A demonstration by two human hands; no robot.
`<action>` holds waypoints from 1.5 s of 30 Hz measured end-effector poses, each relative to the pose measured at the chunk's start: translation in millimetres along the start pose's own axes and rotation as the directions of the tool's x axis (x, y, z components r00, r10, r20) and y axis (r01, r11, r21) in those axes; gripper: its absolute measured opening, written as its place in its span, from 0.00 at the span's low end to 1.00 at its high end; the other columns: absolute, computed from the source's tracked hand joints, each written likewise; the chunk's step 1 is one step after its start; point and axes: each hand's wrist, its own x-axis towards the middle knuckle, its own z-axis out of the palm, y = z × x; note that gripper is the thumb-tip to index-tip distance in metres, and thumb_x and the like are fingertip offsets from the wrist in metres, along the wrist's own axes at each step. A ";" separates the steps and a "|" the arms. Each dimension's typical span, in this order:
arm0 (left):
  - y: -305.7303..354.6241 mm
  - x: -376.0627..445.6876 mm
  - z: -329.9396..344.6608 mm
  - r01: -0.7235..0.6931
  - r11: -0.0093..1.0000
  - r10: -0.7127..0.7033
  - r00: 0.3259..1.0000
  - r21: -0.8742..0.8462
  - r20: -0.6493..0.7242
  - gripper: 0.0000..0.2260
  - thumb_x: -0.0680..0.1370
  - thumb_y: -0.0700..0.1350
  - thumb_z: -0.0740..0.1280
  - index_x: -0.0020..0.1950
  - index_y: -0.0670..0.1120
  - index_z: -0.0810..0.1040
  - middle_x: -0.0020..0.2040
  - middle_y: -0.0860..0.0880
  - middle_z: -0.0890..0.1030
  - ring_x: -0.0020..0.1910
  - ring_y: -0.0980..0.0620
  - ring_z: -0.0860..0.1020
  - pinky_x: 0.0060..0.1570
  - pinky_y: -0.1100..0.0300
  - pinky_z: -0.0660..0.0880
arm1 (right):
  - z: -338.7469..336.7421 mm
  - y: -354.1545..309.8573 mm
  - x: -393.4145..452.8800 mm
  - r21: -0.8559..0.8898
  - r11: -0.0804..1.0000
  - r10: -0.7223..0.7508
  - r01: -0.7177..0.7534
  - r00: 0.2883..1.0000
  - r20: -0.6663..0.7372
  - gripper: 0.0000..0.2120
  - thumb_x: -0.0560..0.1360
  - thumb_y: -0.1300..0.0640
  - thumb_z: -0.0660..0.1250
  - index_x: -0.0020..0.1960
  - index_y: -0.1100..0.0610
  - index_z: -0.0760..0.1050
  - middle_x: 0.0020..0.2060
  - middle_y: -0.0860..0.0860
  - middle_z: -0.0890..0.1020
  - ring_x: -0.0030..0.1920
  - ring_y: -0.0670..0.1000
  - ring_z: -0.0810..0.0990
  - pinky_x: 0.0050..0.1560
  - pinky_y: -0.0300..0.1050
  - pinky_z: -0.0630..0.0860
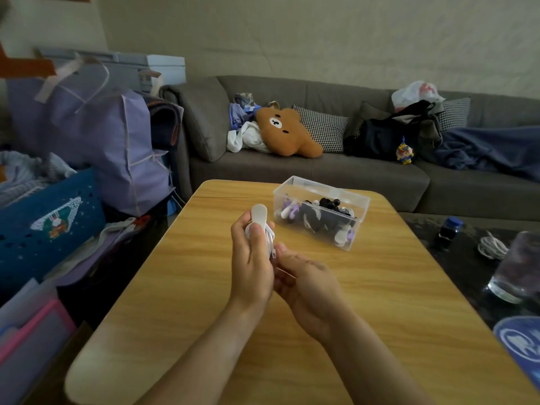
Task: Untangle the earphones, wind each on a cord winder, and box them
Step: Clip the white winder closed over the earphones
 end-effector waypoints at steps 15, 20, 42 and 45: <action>3.1 7.7 24.8 0.093 0.992 -0.097 0.994 -0.081 -0.051 0.12 0.85 0.52 0.52 0.68 0.55 0.60 0.62 0.43 0.76 0.56 0.47 0.80 0.55 0.46 0.79 | 4.2 3.1 -6.0 -0.171 0.960 -0.253 0.222 0.949 -0.188 0.13 0.79 0.52 0.68 0.49 0.60 0.86 0.44 0.60 0.87 0.44 0.54 0.84 0.45 0.51 0.78; 9.6 11.8 27.0 0.043 0.997 -0.043 0.999 -0.070 0.008 0.08 0.85 0.50 0.51 0.64 0.53 0.57 0.58 0.45 0.74 0.52 0.52 0.78 0.52 0.53 0.78 | -1.8 -12.1 -5.5 -0.108 0.972 -0.218 0.210 0.973 -0.076 0.15 0.75 0.52 0.72 0.52 0.64 0.85 0.48 0.64 0.85 0.46 0.56 0.83 0.48 0.48 0.79; -38.0 49.6 -7.5 0.117 0.819 -0.187 0.980 0.562 0.068 0.19 0.81 0.47 0.65 0.70 0.48 0.66 0.66 0.52 0.68 0.64 0.54 0.67 0.65 0.57 0.66 | -43.0 -77.4 130.7 -0.994 -0.036 -0.580 -0.104 0.812 -0.064 0.22 0.81 0.41 0.58 0.36 0.53 0.77 0.35 0.52 0.80 0.37 0.53 0.78 0.34 0.45 0.68; -37.9 54.7 -9.8 0.124 0.832 -0.177 0.983 0.541 0.048 0.21 0.81 0.46 0.65 0.72 0.47 0.64 0.71 0.50 0.67 0.65 0.54 0.69 0.59 0.61 0.66 | -47.6 -70.7 122.0 -0.977 -0.210 -0.497 -0.023 0.864 0.086 0.21 0.74 0.34 0.65 0.36 0.51 0.78 0.34 0.46 0.81 0.39 0.50 0.79 0.36 0.45 0.74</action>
